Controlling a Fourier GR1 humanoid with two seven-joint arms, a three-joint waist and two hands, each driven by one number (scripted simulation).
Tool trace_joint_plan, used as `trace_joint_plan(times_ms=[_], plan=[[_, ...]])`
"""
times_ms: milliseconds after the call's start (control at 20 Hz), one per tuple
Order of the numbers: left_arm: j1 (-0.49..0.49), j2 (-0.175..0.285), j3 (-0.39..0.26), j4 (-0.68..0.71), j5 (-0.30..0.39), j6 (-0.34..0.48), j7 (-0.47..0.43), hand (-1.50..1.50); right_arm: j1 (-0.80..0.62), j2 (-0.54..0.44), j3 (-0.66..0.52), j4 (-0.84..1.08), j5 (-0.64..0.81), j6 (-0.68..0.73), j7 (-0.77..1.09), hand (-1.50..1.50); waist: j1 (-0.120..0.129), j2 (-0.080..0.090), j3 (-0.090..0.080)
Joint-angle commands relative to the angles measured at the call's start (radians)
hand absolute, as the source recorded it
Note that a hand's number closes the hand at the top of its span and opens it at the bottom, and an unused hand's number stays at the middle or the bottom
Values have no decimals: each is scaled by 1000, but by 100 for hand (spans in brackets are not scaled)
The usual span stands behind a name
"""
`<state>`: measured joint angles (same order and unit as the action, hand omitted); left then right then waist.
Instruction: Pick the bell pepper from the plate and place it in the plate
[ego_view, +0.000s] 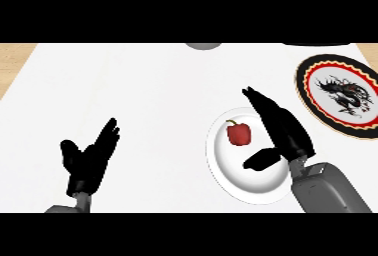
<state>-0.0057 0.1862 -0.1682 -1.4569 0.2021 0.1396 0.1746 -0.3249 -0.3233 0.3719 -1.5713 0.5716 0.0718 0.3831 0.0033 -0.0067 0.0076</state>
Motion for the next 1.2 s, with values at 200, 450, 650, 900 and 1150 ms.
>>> trace_joint_plan(times_ms=[200, 450, 650, 900, 1150], plan=[[44, -7, -3, -3, -21, -26, 37, 0, -50, 64, -27, 150, 88, 2, -41, -150, 3, 7, -8], [58, -44, 3, 52, -40, -31, -20, 0, -40, 97, -32, 201, 129, -11, -81, -150, 2, 8, -8], [-2, -24, 53, 100, -34, -57, -23, 0, -114, 108, -73, 286, 125, 48, -106, -150, 1, 8, -8], [-2, -48, 16, -12, -48, -15, 98, 0, -73, 83, -3, 317, 225, 2, -205, 150, 1, 7, -7], [20, -64, 31, 35, -62, -35, 22, 0, -72, 71, -35, 248, 264, 29, -177, 150, -4, 5, -8]])
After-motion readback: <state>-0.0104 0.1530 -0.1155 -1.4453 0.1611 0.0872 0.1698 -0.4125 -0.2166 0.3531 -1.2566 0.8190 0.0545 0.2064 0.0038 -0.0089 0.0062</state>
